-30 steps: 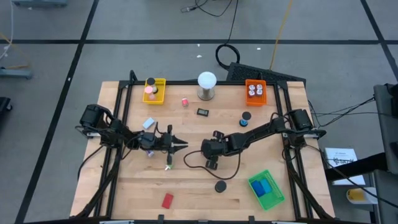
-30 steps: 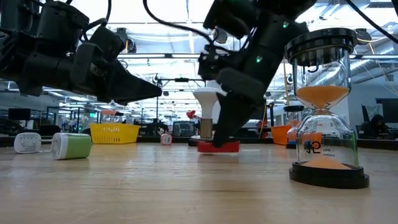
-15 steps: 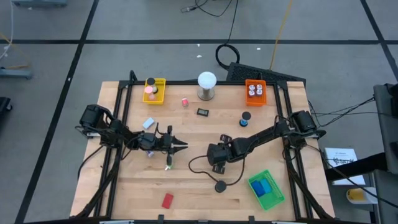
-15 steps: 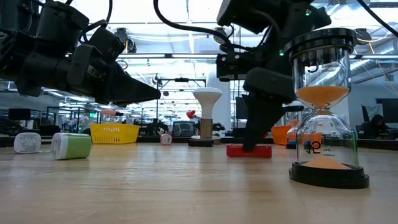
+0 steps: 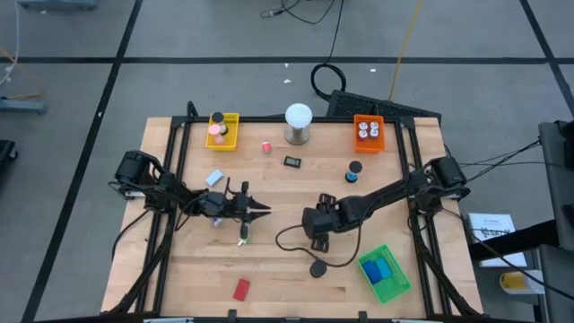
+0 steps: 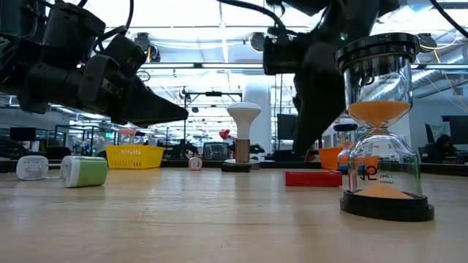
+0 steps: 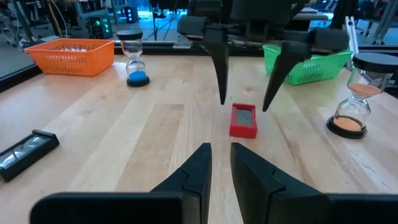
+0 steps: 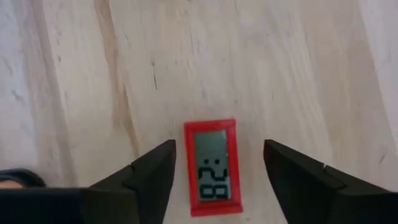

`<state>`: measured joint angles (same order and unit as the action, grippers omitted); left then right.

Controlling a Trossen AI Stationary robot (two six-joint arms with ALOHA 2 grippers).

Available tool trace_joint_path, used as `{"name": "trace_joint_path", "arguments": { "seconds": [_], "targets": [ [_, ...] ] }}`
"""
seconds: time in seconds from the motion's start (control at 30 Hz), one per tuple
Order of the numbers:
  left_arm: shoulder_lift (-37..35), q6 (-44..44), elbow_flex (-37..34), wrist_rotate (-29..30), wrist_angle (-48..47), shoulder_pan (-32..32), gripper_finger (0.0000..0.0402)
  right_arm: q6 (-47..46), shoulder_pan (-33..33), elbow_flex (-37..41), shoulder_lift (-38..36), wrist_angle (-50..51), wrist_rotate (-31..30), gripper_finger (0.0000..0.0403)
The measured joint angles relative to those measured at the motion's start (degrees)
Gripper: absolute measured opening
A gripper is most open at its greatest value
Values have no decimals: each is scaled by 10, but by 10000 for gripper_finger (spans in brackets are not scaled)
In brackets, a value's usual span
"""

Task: Pick & Place Office items
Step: Put the top red digital clock into the green bin

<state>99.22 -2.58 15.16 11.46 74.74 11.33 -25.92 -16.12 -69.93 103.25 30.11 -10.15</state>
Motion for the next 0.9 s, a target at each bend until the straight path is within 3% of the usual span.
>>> {"name": "trace_joint_path", "arguments": {
  "seconds": [0.37, 0.5, 0.7, 0.9],
  "targets": [
    [0, 1, 0, 0, 0, 1, 67, 40, -1, 3, 47, -9, 15, 240],
    [0, 2, 0, 0, 0, 1, 67, 41, 3, 2, 52, -9, 15, 214],
    [0, -1, 1, 0, -4, 1, 67, 31, 10, 3, 46, 0, 18, 141],
    [0, -1, 1, 0, -5, 1, 67, -32, 11, 4, -7, 52, 12, 130]
  ]
}}
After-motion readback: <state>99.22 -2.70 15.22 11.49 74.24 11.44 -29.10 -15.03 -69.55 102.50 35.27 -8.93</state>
